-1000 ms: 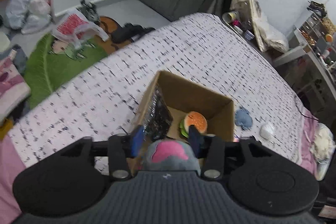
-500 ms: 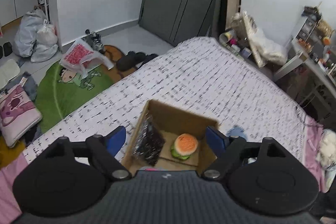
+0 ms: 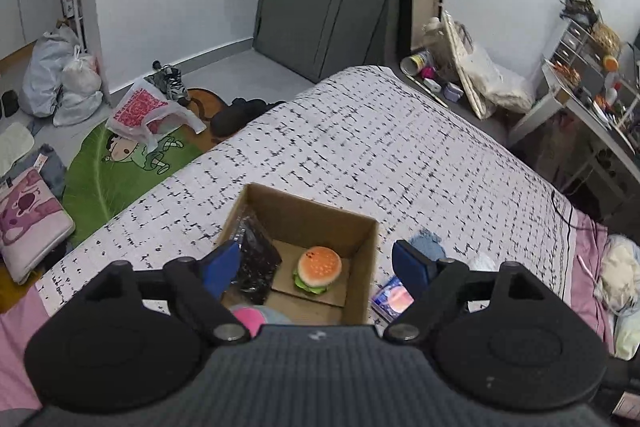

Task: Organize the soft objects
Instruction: 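Open both tools to drop the blue fuzzy plush into the box, then move the left tool to the blue tissue pack while the right tool approaches the black felt piece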

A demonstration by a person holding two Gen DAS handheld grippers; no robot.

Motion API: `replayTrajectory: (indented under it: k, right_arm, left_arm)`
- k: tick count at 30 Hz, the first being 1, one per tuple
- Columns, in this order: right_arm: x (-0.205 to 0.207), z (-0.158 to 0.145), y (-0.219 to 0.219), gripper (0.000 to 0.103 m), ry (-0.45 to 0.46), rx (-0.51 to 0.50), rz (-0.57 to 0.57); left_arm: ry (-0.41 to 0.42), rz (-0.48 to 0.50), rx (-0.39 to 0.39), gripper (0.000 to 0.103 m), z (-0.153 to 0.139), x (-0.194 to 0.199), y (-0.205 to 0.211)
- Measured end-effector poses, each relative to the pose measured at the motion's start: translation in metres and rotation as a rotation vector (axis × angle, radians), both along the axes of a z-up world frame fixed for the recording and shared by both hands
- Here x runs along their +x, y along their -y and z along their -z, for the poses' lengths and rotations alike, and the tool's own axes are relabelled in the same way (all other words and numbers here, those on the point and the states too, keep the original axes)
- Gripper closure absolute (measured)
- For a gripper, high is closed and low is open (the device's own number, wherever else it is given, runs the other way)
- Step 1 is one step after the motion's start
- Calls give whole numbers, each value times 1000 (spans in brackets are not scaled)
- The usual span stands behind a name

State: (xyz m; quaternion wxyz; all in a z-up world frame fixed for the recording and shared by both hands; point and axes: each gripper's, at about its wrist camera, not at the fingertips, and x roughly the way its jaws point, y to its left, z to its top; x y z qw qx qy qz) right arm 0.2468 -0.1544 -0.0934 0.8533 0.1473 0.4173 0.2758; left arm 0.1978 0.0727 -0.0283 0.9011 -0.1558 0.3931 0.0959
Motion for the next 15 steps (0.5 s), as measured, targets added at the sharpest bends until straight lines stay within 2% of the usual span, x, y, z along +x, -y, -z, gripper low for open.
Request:
replayTrajectory:
  k: [9,15]
  right_arm:
    - [9,6,39,6,-71,13,68]
    - [11,7,60,3,-77,39,102]
  left_arm:
    - [-5,39,31,21,0,8,35]
    - [-21,57,49,21,7,13,55]
